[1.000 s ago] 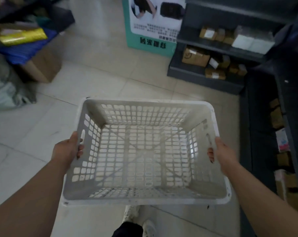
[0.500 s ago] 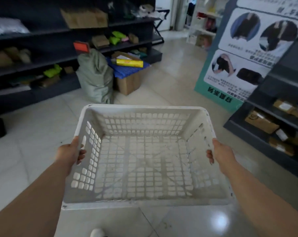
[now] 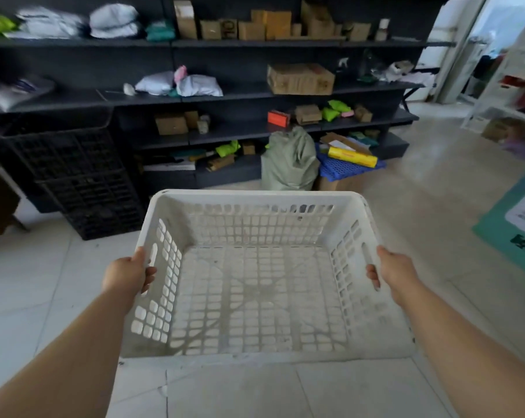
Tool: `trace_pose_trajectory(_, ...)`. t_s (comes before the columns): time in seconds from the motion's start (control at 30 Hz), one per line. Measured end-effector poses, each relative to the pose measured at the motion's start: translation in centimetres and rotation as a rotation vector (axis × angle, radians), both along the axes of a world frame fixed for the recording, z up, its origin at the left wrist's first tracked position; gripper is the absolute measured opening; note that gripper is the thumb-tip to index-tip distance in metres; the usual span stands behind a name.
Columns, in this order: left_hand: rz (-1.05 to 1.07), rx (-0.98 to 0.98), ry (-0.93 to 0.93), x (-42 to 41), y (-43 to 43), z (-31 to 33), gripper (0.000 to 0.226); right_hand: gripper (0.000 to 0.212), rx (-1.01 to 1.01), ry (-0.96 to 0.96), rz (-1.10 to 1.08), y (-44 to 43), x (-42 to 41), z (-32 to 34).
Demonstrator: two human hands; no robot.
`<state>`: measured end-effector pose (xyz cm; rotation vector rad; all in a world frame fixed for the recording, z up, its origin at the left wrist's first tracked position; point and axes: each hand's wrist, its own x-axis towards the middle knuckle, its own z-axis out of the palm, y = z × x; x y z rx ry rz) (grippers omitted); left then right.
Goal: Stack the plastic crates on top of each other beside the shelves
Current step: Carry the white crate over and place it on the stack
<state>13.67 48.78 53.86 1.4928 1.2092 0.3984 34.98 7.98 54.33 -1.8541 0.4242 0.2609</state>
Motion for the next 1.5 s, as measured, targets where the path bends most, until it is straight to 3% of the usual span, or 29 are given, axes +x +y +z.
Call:
trace_pose_trajectory(0.57,0.455,0.087,-0.03,-3.7,22.1,3.1,0.047,0.019,0.012,-0.09,0.475,37.3,11.1,4.1)
trace_pose_trajectory(0.9,0.699,0.141,-0.009,-3.1,34.6,4.4,0.053,0.032,0.013,-0.149,0.706,57.0,16.5,7.3)
trace_pose_trajectory(1.23,0.714,0.152,-0.068,-1.4,51.8,5.1,0.049,0.024,0.034,-0.171,0.719,75.3,18.4,8.6)
trace_pose_trajectory(1.5,0.617,0.233,-0.076,1.7,68.2,9.7,0.048,0.027,0.077,-0.179,0.637,87.1,19.5,10.5)
